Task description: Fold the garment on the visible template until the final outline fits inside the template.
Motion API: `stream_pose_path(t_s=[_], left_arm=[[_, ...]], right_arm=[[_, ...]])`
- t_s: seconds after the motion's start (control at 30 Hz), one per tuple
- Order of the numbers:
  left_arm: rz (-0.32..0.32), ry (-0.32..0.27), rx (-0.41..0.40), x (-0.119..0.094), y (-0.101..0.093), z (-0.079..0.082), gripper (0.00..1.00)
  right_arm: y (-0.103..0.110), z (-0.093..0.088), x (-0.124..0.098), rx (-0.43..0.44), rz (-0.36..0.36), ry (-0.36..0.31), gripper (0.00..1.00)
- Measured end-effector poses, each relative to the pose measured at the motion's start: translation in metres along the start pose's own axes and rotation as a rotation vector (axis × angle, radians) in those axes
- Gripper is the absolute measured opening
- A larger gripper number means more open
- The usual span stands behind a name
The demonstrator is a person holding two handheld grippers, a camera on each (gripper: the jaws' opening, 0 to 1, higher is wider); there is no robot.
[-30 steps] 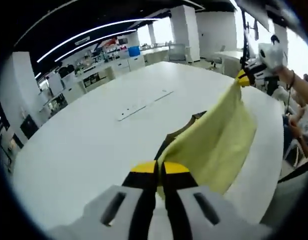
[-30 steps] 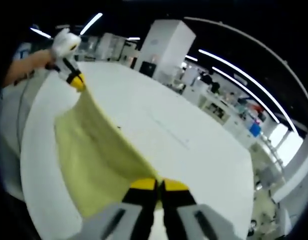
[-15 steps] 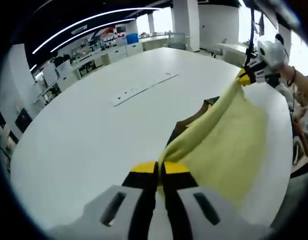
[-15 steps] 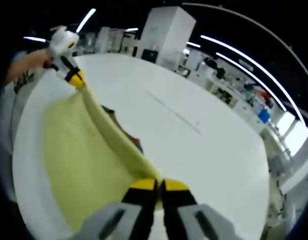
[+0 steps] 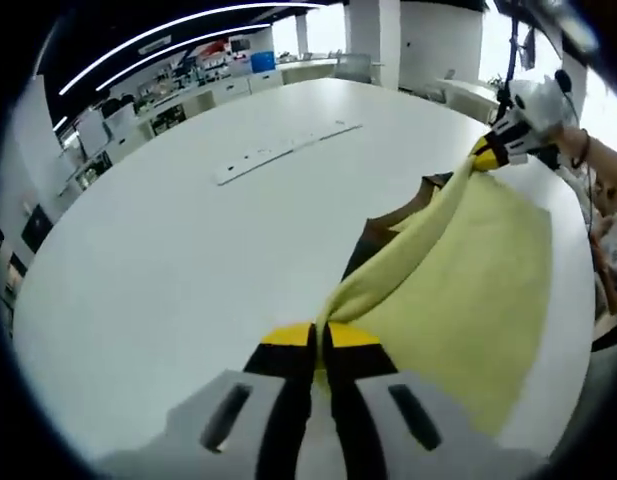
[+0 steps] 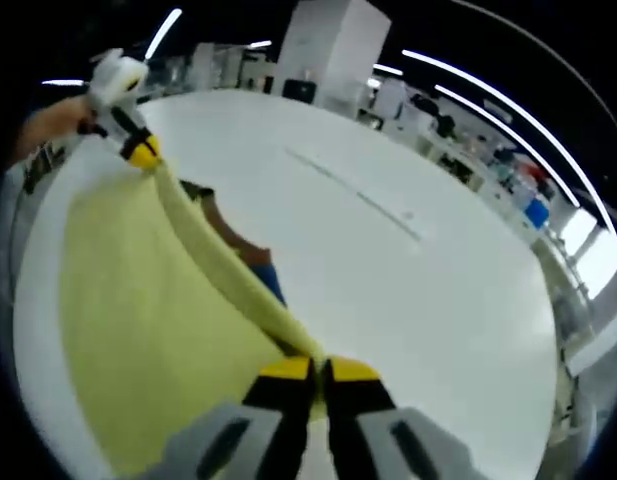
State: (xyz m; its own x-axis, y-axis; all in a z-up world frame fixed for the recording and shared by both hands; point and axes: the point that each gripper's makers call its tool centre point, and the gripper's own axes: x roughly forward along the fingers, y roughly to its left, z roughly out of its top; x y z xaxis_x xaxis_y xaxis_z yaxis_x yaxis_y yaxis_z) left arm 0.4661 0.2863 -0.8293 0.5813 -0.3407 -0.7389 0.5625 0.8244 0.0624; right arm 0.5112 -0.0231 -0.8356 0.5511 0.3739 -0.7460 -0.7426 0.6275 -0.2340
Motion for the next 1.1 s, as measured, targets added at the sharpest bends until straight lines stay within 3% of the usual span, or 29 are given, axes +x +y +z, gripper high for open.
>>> stream_pose_path(t_s=[0.3, 0.37, 0.5, 0.63, 0.83, 1.1], left_arm=[[0.020, 0.011, 0.025, 0.005, 0.004, -0.004, 0.06], [0.033, 0.015, 0.073, 0.002, 0.008, -0.005, 0.10], [0.043, 0.020, 0.085, -0.006, 0.010, -0.010, 0.12], [0.040, -0.016, 0.107, -0.017, 0.014, -0.012, 0.14], [0.037, -0.076, 0.172, -0.029, 0.008, -0.009, 0.14], [0.052, -0.030, 0.287, -0.009, 0.012, -0.013, 0.21]], right_arm=[[0.000, -0.004, 0.006, -0.001, -0.001, 0.017, 0.04], [-0.003, -0.004, 0.004, 0.000, -0.010, 0.018, 0.07], [-0.005, -0.005, -0.002, 0.016, -0.018, 0.015, 0.20], [-0.001, -0.002, -0.010, 0.026, -0.008, -0.014, 0.26], [0.001, 0.004, -0.018, 0.008, 0.001, -0.053, 0.27], [0.002, -0.002, -0.004, -0.056, 0.007, -0.025, 0.24]])
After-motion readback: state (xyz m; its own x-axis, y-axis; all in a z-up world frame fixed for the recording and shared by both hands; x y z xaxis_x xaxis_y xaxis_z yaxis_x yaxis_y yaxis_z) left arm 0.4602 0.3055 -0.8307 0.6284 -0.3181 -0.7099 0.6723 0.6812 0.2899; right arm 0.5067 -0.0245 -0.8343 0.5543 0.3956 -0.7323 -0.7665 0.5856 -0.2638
